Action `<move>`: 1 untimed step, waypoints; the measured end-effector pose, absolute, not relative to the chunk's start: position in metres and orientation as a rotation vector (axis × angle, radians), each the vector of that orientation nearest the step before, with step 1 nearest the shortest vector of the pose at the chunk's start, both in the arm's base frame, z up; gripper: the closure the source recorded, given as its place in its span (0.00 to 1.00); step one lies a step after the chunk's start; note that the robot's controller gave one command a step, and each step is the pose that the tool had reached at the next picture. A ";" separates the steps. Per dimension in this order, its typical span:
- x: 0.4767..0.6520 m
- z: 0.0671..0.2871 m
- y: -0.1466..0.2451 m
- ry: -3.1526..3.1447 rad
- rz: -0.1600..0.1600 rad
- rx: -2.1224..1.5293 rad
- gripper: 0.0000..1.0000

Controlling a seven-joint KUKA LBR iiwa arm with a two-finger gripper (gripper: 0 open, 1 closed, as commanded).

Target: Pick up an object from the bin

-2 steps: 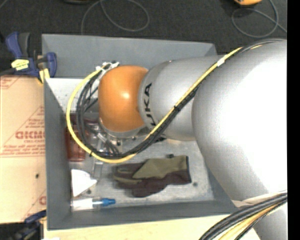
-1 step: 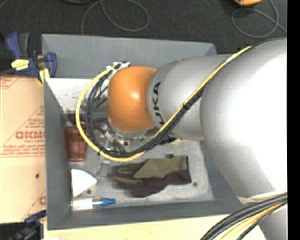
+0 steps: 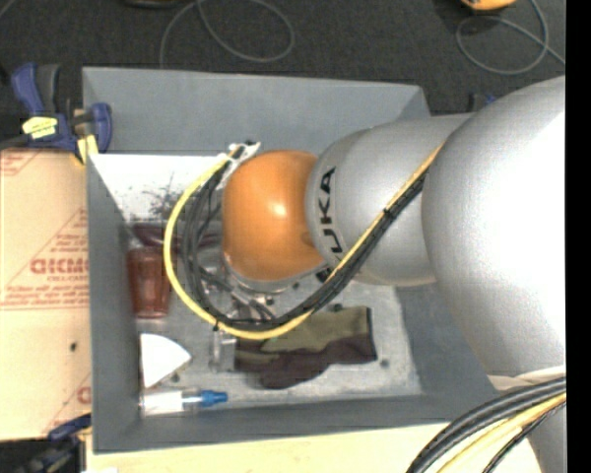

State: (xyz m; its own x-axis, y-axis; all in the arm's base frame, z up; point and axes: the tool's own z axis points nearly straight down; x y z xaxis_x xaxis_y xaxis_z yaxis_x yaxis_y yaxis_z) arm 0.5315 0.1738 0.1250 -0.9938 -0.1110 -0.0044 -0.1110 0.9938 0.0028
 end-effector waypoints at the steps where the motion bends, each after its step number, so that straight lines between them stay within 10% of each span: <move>1: 0.533 0.124 0.142 3.125 0.007 0.238 0.00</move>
Offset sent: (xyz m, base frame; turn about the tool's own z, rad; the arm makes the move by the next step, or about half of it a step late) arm -0.0214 -0.0827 -0.0154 0.0112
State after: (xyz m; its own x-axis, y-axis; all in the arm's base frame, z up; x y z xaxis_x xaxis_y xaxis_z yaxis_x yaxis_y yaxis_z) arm 0.5333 0.1420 0.1239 -0.9884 0.1517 -0.0071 0.1517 0.9884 0.0053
